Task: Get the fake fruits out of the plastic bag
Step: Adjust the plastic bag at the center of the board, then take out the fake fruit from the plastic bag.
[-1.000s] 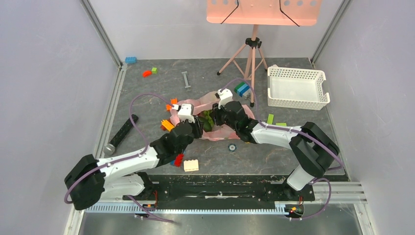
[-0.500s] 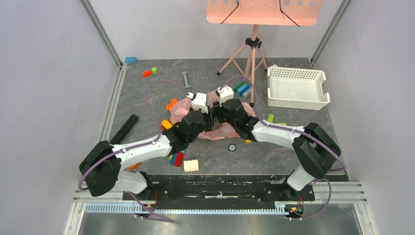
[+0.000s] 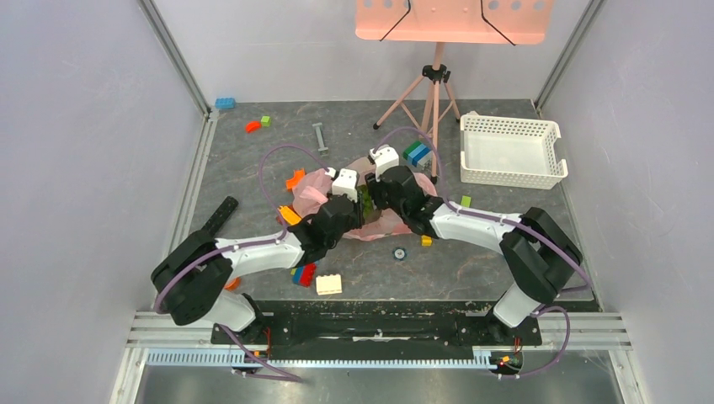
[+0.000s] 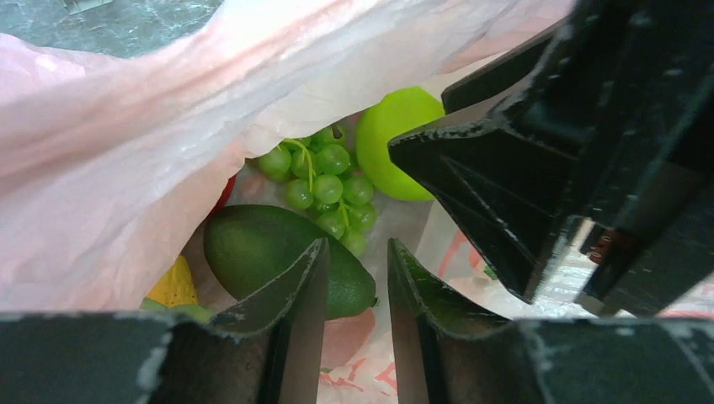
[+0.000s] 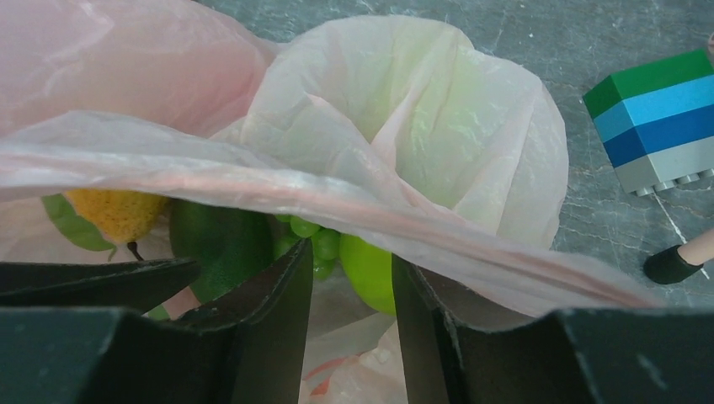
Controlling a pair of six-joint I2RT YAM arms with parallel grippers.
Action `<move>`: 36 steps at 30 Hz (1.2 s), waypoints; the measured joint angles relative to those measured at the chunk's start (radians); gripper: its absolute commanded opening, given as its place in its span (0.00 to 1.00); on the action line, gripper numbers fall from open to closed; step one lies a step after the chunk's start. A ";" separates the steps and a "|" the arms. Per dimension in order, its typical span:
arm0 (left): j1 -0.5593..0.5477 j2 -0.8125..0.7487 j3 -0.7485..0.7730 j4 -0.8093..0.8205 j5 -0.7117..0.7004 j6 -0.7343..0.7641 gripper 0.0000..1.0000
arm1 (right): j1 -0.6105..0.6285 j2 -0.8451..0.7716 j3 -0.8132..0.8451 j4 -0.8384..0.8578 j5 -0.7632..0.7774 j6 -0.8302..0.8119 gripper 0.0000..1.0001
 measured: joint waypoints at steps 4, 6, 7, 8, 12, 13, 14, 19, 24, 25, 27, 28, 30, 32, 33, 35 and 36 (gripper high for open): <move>0.000 0.013 0.000 0.012 0.008 -0.001 0.31 | 0.000 0.024 -0.005 0.005 0.009 -0.008 0.43; 0.000 0.021 0.000 0.022 0.008 -0.001 0.26 | 0.000 0.027 -0.012 0.012 0.009 -0.011 0.43; 0.000 0.029 0.000 0.024 0.007 -0.001 0.23 | 0.000 0.029 -0.016 0.014 0.011 -0.011 0.43; 0.000 0.039 0.000 0.024 0.006 -0.002 0.21 | 0.000 0.031 -0.017 0.015 0.015 -0.011 0.43; 0.000 0.068 0.000 0.019 0.000 -0.002 0.09 | 0.000 0.035 -0.027 0.014 0.059 -0.010 0.41; 0.000 0.071 0.000 0.017 -0.004 -0.002 0.07 | -0.002 0.035 -0.039 0.016 0.074 -0.010 0.39; 0.000 0.071 0.000 0.016 -0.006 -0.002 0.05 | -0.002 0.035 -0.048 0.016 0.085 -0.009 0.38; 0.000 0.071 0.000 0.018 -0.019 -0.003 0.02 | -0.018 0.026 -0.088 0.035 0.143 0.002 0.37; 0.000 0.071 0.000 0.016 -0.034 -0.003 0.02 | -0.048 0.026 -0.119 0.025 0.159 0.029 0.48; 0.000 0.072 0.000 0.016 -0.037 -0.003 0.02 | -0.054 0.026 -0.124 0.024 0.160 0.034 0.52; 0.000 0.075 0.000 0.016 -0.037 -0.003 0.02 | -0.061 0.026 -0.138 0.025 0.159 0.044 0.61; 0.000 0.077 0.000 0.016 -0.037 -0.003 0.02 | -0.065 0.026 -0.144 0.026 0.155 0.047 0.64; 0.000 0.085 0.001 0.015 -0.036 -0.007 0.02 | -0.069 0.025 -0.157 0.035 0.136 0.046 0.69; 0.000 0.092 0.002 0.010 -0.036 -0.012 0.02 | -0.072 0.023 -0.172 0.056 0.106 0.046 0.72; 0.000 0.094 0.002 0.008 -0.036 -0.013 0.02 | -0.074 0.021 -0.180 0.069 0.091 0.045 0.73; 0.000 0.095 0.005 0.000 -0.036 -0.017 0.02 | -0.077 0.011 -0.198 0.093 0.063 0.045 0.75; 0.000 0.095 0.006 -0.005 -0.036 -0.018 0.02 | -0.078 0.006 -0.205 0.104 0.053 0.045 0.76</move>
